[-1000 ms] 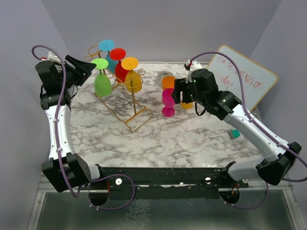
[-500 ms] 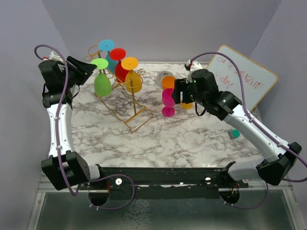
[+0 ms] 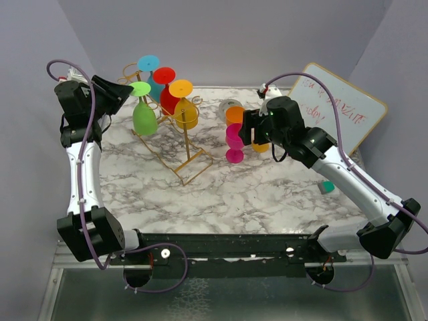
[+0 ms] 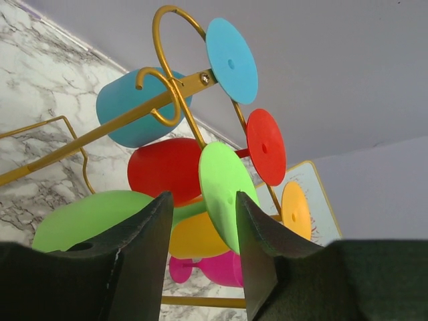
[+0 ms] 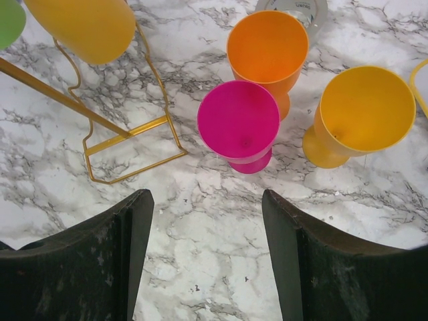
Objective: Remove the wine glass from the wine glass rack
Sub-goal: Pick up the wine glass from the wine rack.
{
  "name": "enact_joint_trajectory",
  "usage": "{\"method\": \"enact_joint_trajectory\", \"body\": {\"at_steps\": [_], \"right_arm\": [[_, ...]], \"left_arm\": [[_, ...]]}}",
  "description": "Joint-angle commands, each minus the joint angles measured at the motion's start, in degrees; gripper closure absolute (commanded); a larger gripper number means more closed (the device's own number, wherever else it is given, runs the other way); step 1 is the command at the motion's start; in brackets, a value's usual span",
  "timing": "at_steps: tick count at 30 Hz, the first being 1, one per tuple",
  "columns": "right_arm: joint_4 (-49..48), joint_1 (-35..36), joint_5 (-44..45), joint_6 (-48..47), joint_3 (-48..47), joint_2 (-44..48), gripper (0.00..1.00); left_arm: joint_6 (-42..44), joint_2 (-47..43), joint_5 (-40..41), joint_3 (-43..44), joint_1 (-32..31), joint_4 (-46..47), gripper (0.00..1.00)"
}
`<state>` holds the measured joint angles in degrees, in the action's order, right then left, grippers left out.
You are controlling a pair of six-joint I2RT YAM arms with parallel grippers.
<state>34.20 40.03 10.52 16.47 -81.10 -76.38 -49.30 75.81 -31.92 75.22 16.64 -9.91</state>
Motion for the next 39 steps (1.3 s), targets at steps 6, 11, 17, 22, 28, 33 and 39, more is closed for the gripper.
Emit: {"method": "enact_joint_trajectory", "body": {"at_steps": [6, 11, 17, 22, 28, 33, 39], "right_arm": [[-0.8, 0.1, -1.0, 0.5, 0.7, 1.5, 0.29], [-0.8, 0.1, -1.2, 0.5, 0.7, 1.6, 0.28], [-0.9, 0.1, -1.7, 0.5, 0.7, 1.7, 0.28], [-1.1, 0.1, -1.9, 0.6, 0.7, 1.7, 0.28], [-0.9, 0.1, -3.0, 0.7, 0.5, 1.2, 0.28], [-1.2, 0.1, -3.1, 0.8, 0.6, 1.1, 0.28], [-0.8, 0.1, -4.2, 1.1, 0.6, 0.2, 0.28]], "left_arm": [[1.0, 1.7, 0.1, 2.5, -0.3, 1.3, 0.65], [1.2, 1.8, 0.2, 2.9, -0.3, 1.3, 0.71], [1.7, 1.9, 0.0, 3.3, -0.3, 1.3, 0.79], [2.3, 1.7, 0.1, 3.2, -0.2, 1.1, 0.81], [2.1, 1.1, 0.2, 2.7, -0.3, 1.0, 0.86], [2.0, 1.0, 0.4, 3.0, -0.4, 1.0, 0.91], [2.2, 0.9, 0.6, 3.4, -0.4, 0.7, 0.95]]}}
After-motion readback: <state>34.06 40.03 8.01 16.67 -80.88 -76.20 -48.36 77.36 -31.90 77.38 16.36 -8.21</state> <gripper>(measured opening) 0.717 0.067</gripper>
